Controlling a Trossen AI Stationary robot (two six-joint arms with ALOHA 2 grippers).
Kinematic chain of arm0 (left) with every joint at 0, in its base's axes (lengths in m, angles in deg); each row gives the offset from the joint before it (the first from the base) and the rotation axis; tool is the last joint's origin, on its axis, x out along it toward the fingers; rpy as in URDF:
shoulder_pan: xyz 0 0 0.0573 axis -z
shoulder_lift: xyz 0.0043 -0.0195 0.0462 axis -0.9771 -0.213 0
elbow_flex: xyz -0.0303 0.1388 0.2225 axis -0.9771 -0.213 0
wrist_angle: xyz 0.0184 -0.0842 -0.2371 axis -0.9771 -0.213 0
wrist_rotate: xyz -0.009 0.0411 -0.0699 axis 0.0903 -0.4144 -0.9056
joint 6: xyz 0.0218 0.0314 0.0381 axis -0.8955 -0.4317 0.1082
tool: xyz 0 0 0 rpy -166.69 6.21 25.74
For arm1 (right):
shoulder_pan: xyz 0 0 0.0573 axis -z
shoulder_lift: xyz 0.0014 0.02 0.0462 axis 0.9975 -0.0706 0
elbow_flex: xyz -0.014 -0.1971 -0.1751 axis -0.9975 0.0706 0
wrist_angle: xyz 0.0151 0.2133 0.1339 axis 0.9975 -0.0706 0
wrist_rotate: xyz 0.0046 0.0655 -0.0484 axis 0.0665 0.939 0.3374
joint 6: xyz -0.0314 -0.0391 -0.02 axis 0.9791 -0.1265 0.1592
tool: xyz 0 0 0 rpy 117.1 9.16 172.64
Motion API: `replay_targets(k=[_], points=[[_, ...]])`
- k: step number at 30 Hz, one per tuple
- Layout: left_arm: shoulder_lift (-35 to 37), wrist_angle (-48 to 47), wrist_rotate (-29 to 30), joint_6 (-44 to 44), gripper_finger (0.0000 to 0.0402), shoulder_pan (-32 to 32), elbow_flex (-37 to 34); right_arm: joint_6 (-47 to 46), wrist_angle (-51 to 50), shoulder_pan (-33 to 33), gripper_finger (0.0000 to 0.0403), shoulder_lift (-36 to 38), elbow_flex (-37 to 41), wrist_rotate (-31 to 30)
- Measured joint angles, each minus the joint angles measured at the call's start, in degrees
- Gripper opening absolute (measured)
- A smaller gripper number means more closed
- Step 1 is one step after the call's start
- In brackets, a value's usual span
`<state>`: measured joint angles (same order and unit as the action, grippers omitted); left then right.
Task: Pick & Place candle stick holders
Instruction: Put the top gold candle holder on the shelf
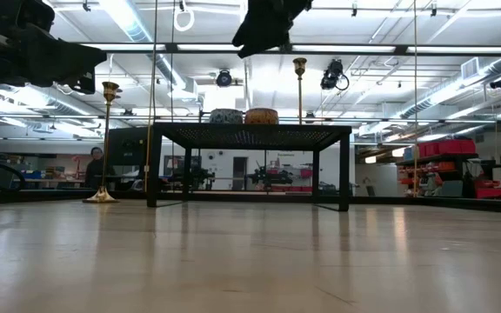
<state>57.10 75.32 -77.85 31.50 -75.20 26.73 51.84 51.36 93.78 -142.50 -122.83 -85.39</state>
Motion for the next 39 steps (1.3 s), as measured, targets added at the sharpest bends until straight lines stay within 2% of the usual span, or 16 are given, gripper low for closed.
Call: replay_targets(k=[7,13,23,29,32,39], points=[[0.0,0.0,0.0,0.0,0.0025,-0.01,0.01,0.15,3.0,-2.85,0.0197,0.07,0.77,0.08],[-0.02,0.01,0.02,0.0,0.0025,-0.02,0.0,-0.2,17.45,-4.38,0.0171,3.45,11.86,0.05],[-0.02,-0.15,0.0,0.0,0.0025,-0.02,0.02,0.19,23.11,-7.27,0.0128,17.35,31.04,0.24],[-0.02,-0.08,0.02,0.0,0.0025,0.0,0.0,0.07,29.48,-7.61,0.0102,27.93,43.96,7.13],[-0.02,-0.12,0.02,0.0,0.0025,-0.01,0.01,-1.65,29.75,-7.62,0.0088,32.22,48.49,9.08],[-0.02,-0.14,0.02,0.0,0.0025,0.0,0.0,-3.26,31.89,-8.19,0.0056,41.04,56.85,9.11]])
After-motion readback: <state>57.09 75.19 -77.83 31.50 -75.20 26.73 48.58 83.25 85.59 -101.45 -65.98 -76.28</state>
